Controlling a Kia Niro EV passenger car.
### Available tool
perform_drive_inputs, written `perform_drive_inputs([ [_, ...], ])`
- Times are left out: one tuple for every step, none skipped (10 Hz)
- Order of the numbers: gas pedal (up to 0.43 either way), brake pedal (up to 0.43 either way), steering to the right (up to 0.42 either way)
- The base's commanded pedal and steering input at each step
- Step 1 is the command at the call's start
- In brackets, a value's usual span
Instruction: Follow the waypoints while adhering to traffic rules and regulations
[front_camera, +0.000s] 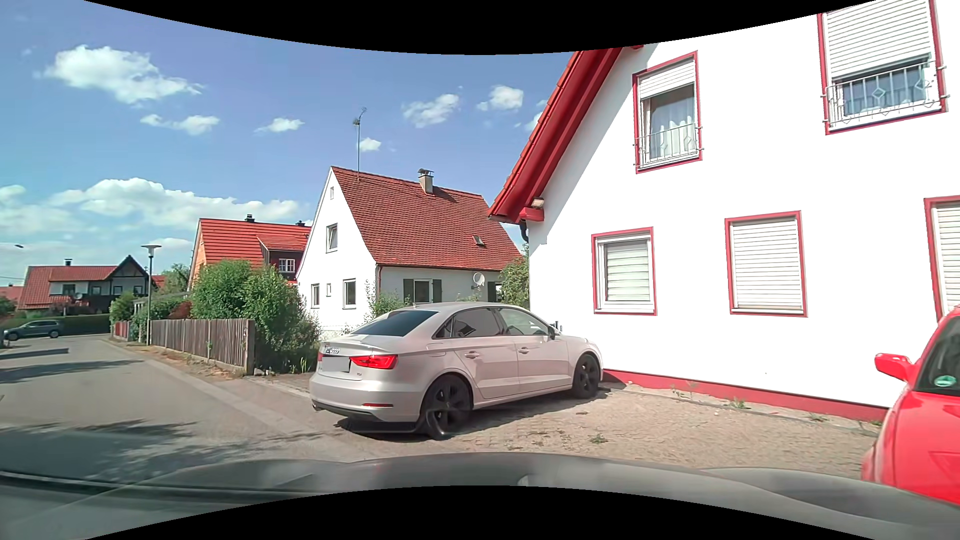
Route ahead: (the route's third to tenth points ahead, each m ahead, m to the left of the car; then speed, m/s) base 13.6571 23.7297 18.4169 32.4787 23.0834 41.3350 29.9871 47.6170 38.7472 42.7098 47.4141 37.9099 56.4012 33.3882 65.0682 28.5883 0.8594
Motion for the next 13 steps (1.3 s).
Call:
perform_drive_inputs([
  [0.169,0.0,-0.973],
  [0.169,0.0,-0.973],
  [0.169,0.0,-0.973],
  [0.169,0.0,-0.972],
  [0.169,0.0,-0.973],
  [0.169,0.0,-0.973],
  [0.157,0.0,-0.973],
  [0.157,0.0,-0.973],
  [0.157,0.0,-0.973],
  [0.157,0.0,-0.973],
  [0.157,0.0,-0.97],
  [0.157,0.0,-0.966],
  [0.157,0.0,-0.962],
])
